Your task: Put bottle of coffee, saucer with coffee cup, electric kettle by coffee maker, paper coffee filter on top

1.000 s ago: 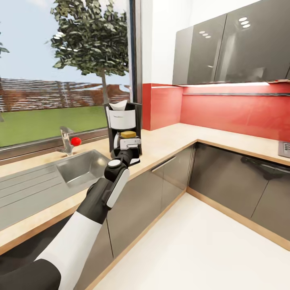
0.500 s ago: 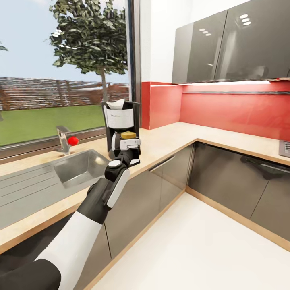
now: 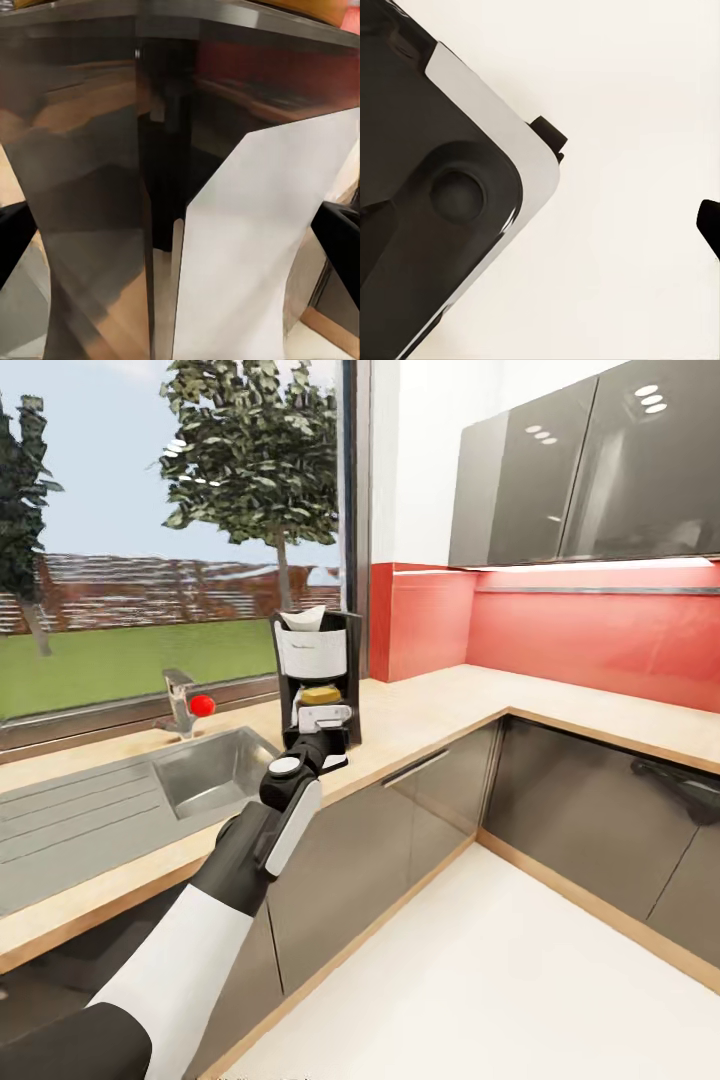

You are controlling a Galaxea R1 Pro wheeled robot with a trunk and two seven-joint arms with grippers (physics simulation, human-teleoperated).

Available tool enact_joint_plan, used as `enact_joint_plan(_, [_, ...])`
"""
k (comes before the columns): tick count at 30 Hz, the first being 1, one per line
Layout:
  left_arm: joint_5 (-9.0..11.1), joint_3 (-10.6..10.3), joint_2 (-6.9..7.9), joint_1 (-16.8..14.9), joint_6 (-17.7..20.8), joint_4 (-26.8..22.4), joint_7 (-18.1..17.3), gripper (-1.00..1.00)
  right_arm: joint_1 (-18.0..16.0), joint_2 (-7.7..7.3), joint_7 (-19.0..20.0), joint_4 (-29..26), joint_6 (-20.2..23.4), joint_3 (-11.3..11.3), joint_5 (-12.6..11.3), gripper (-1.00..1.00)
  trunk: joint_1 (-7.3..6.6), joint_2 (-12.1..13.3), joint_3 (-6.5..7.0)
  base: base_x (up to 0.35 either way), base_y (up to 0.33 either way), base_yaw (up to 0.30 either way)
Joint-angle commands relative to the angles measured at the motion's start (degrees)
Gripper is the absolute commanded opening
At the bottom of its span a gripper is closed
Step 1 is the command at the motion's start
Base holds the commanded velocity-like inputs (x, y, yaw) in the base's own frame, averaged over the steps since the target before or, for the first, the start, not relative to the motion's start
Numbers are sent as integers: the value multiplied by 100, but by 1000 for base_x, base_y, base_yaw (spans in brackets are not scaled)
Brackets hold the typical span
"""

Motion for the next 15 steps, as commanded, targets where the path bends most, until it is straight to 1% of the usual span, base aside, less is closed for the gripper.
enact_joint_plan(1, [54, -9, 0, -6, 10, -7, 54, -100, -8, -1, 2, 17, -42, 29, -1, 100, 0, -4, -6, 0, -5, 165])
enact_joint_plan(8, [54, -10, 0, -5, 12, -18, 58, -100, -8, -1, 4, 16, -40, 27, -1, 100, 0, -4, -6, 1, -1, 21])
enact_joint_plan(15, [46, -8, 0, -6, 8, 20, 60, -100, -8, -1, 5, 18, -40, 35, -1, 100, 0, -4, -6, 47, 0, 2])
